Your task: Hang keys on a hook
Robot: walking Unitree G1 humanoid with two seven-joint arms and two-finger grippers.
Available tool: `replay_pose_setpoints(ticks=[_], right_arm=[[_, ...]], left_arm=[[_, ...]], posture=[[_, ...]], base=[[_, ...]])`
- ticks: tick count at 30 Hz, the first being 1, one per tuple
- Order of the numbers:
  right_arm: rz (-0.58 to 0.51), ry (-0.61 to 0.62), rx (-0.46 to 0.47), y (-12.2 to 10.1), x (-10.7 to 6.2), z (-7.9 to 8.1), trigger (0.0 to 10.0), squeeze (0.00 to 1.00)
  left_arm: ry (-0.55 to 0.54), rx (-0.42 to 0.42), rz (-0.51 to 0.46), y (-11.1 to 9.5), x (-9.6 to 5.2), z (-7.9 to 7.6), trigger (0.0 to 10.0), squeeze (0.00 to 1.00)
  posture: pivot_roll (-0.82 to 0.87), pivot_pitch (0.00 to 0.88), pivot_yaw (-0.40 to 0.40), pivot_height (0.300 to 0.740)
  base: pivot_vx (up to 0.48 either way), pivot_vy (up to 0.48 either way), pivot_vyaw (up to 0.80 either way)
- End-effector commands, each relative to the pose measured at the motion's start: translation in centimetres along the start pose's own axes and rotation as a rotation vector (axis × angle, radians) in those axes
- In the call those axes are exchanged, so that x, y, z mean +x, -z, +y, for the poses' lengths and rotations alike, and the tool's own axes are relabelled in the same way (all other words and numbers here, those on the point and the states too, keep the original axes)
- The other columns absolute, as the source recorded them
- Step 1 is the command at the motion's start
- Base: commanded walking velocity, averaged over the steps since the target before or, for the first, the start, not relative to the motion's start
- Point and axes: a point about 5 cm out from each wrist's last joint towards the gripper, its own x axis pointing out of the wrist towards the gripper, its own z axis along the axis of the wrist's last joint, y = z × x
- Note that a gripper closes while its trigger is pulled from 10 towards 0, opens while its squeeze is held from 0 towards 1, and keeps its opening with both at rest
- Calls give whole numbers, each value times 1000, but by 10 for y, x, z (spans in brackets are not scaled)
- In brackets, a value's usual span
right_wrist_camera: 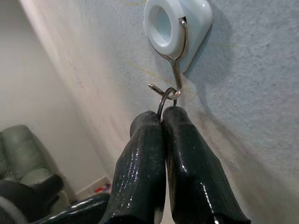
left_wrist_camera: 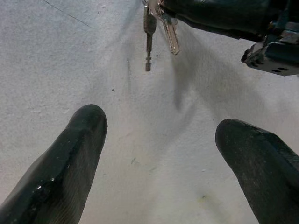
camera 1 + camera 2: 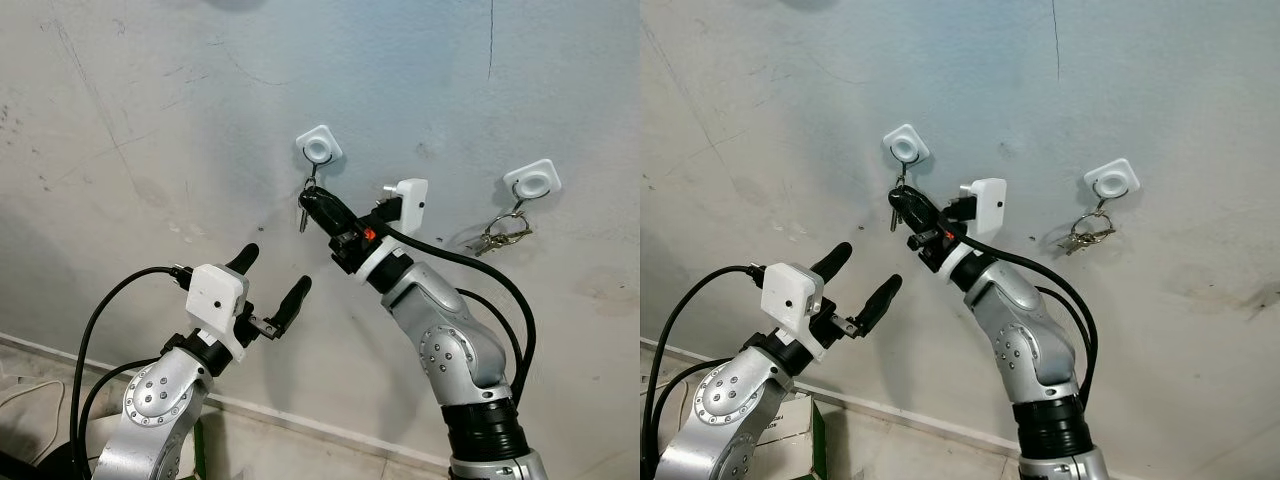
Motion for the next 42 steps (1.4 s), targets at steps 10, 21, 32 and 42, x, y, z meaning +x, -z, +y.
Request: replay_pose_setpoints(ticks=[10, 21, 32, 42], right_arm=[[110, 190, -162, 16, -5, -25, 10000, 0], [103, 214, -197, 18, -3, -26, 10000, 1000], [46, 262, -303, 5, -13, -33, 10000, 1000], [43, 310, -391, -3, -59, -36, 10000, 1000]], left_arm=[[1, 7, -1, 0, 0, 0, 10000, 0], [3, 10, -2, 0, 1, 0, 10000, 0], [-6, 8, 3, 1, 0, 0, 10000, 0], [-31, 24, 19, 5, -4, 4, 10000, 0]], posture=[[135, 0, 31, 740], [134, 0, 30, 740], [130, 0, 27, 740], [103, 0, 28, 740]], base=[[0, 0, 0], [0, 0, 0], [0, 0, 0], [0, 0, 0]])
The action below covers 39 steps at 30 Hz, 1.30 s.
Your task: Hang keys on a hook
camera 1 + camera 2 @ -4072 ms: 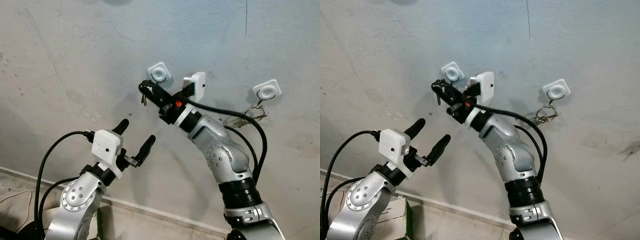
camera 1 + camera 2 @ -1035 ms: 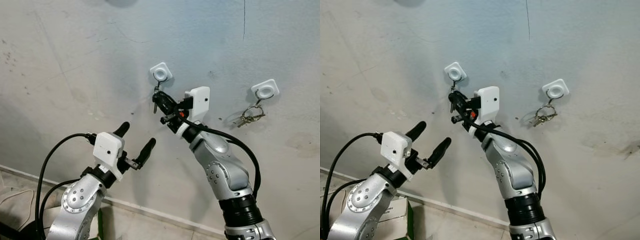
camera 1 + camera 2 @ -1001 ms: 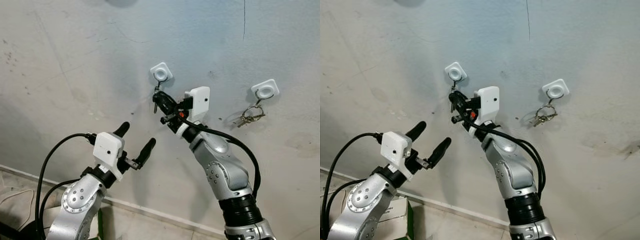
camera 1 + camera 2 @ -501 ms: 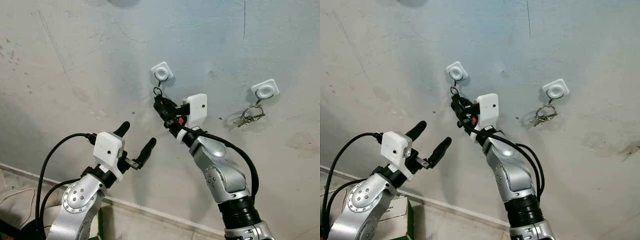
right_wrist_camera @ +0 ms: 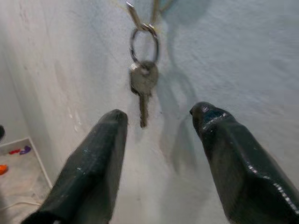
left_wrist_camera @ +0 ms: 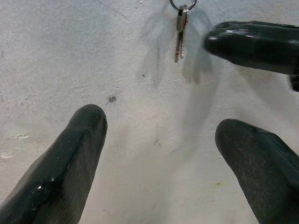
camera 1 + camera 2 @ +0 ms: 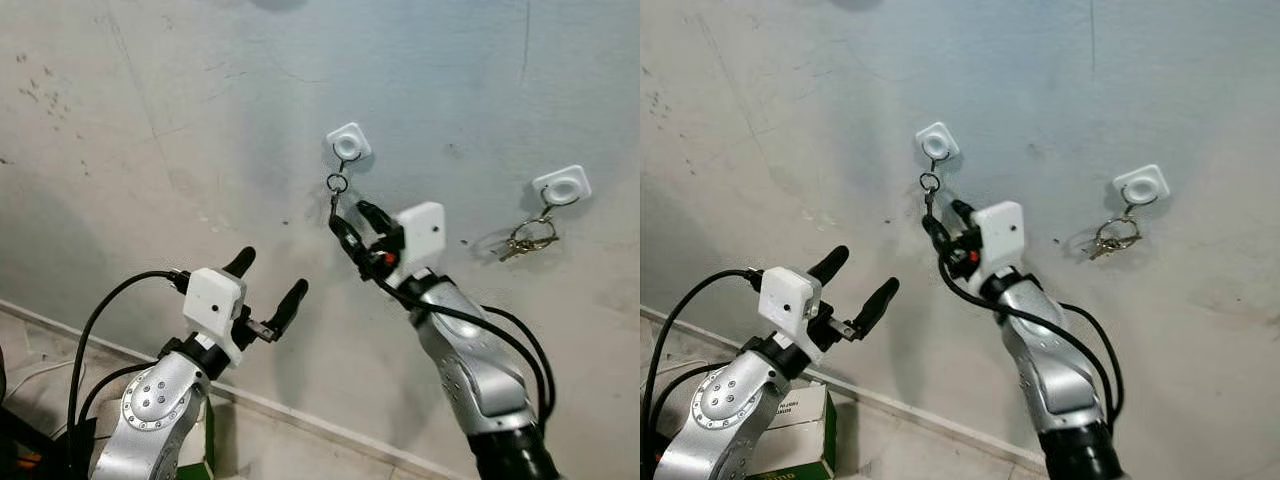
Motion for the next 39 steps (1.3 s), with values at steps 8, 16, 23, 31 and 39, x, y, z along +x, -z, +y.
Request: replay_pose_setpoints(ticks=[8, 16, 23, 31, 39], right_arm=[[-24, 58, -2, -7, -41, -8, 10000, 1000], [32, 49, 25, -8, -77, 6, 10000, 1000], [71, 62, 26, -8, -93, 7, 10000, 1000], [182, 216, -6, 3, -120, -5, 10000, 1000], [245, 266, -6, 14, -120, -9, 10000, 0]], left_arm=[[-33, 23, 23, 4, -4, 7, 10000, 0], [-72, 29, 41, 8, -6, 11, 10000, 0], [-115, 54, 52, 9, -6, 14, 10000, 0], [-198, 52, 79, 14, -10, 20, 10000, 0], [-235, 38, 96, 17, -11, 21, 10000, 0]], posture=[[88, 0, 27, 740], [59, 0, 35, 740], [50, 0, 37, 740], [33, 0, 36, 740], [35, 0, 31, 740]], base=[[0, 0, 0], [0, 0, 0], [0, 0, 0], [0, 0, 0], [0, 0, -431]])
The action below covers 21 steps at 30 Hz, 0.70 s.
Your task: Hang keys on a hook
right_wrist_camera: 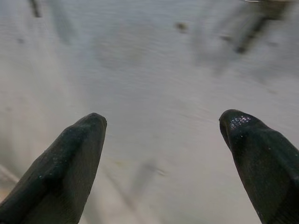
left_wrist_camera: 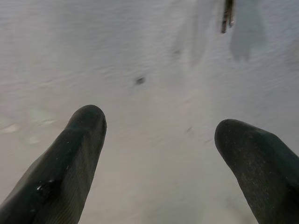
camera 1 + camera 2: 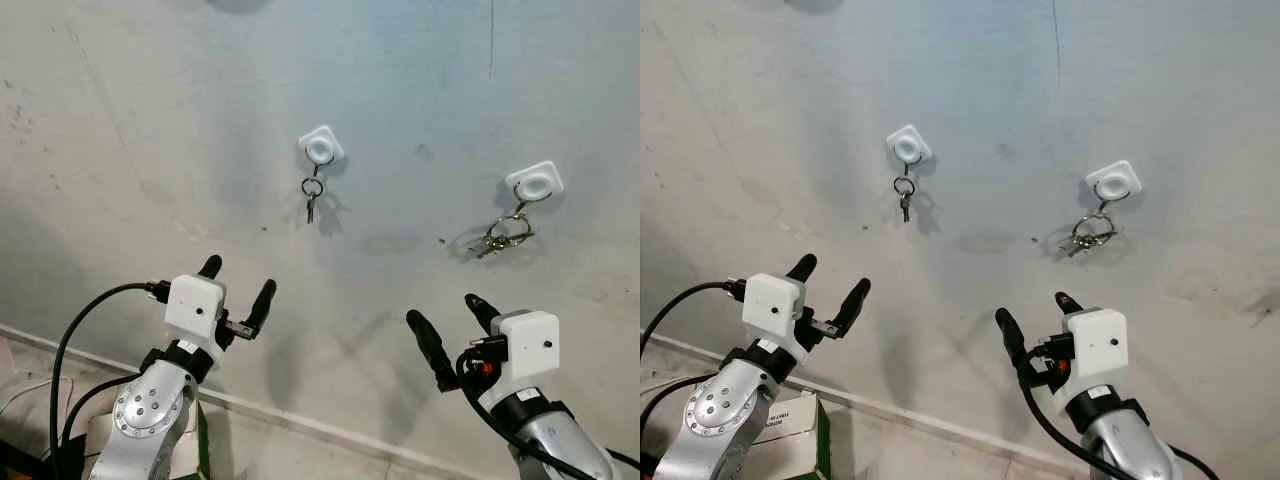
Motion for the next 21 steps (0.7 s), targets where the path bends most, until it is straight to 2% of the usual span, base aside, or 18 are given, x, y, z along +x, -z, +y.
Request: replay_pose_setpoints(ticks=[1, 8, 12, 21], right_arm=[[30, 23, -4, 4, 3, -2, 10000, 0], [50, 133, 44, 11, 13, -14, 10000, 0], [54, 149, 53, 13, 16, -18, 10000, 0], [43, 133, 58, 12, 27, -15, 10000, 0]], left_arm=[[-13, -9, 21, 3, 1, 1, 10000, 0], [14, 3, 50, 5, 2, -5, 10000, 0], [0, 16, 57, 6, 2, -5, 10000, 0], [3, 2, 60, 8, 2, -8, 10000, 0]], posture=[[35, 0, 30, 740], [37, 0, 19, 740], [37, 0, 15, 740], [34, 0, 6, 740]], base=[[0, 0, -744], [0, 0, -739], [0, 0, -745], [0, 0, 0]])
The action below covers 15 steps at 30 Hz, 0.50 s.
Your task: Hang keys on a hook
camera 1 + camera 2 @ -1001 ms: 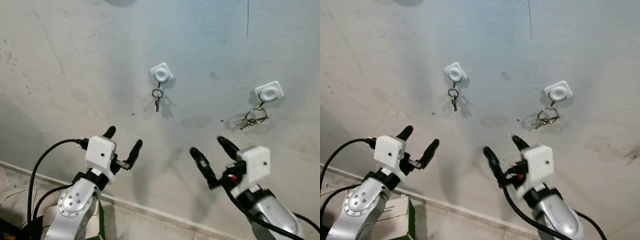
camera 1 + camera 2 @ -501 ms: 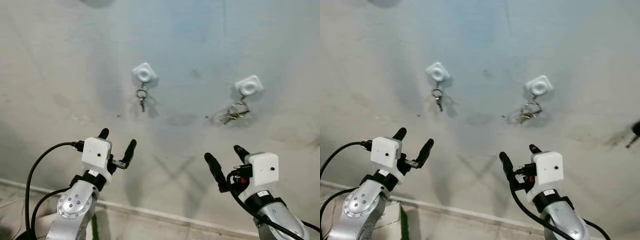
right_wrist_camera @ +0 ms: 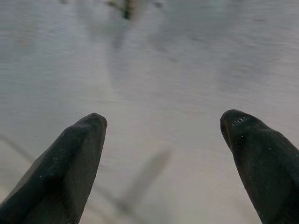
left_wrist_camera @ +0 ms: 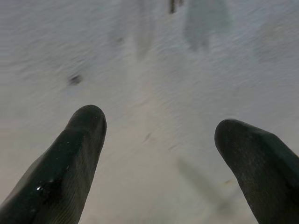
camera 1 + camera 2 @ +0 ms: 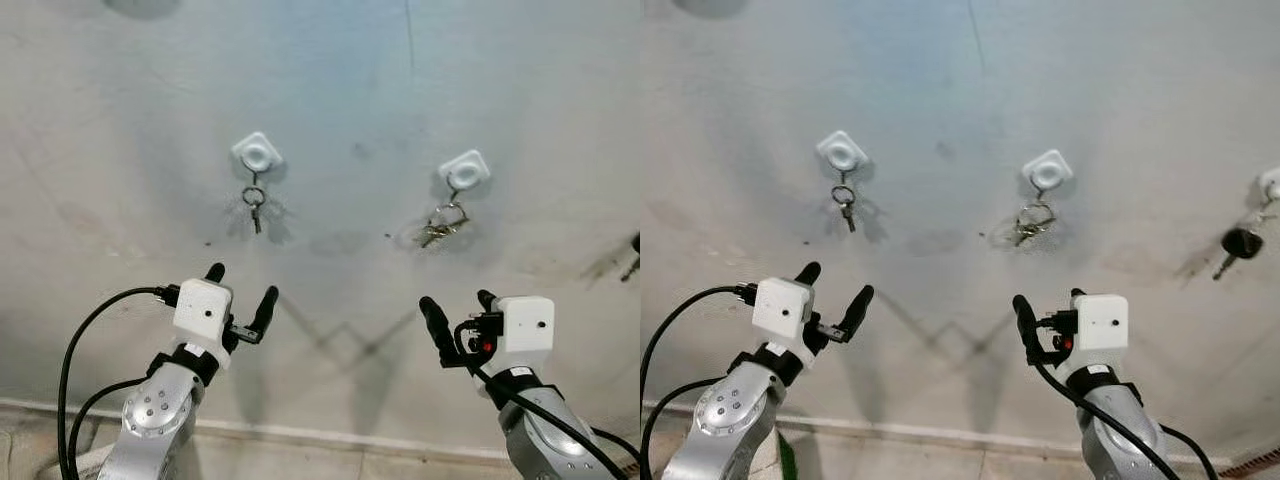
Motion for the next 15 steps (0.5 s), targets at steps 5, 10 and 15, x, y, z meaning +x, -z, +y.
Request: replay_pose_setpoints(ticks=[5, 10, 15], right_arm=[[4, 6, 7, 2, 2, 0, 10000, 0], [10, 6, 14, 3, 2, 0, 10000, 0], [14, 14, 20, 4, 1, 0, 10000, 0]], left_arm=[[2, -6, 14, 3, 0, -1, 10000, 0], [2, -4, 14, 2, 0, -2, 10000, 0], [2, -1, 16, 3, -1, -1, 10000, 0]], posture=[[34, 0, 4, 740], [35, 0, 4, 740], [33, 0, 6, 740]], base=[[-109, 0, 0], [-300, 0, 0], [-327, 0, 0]])
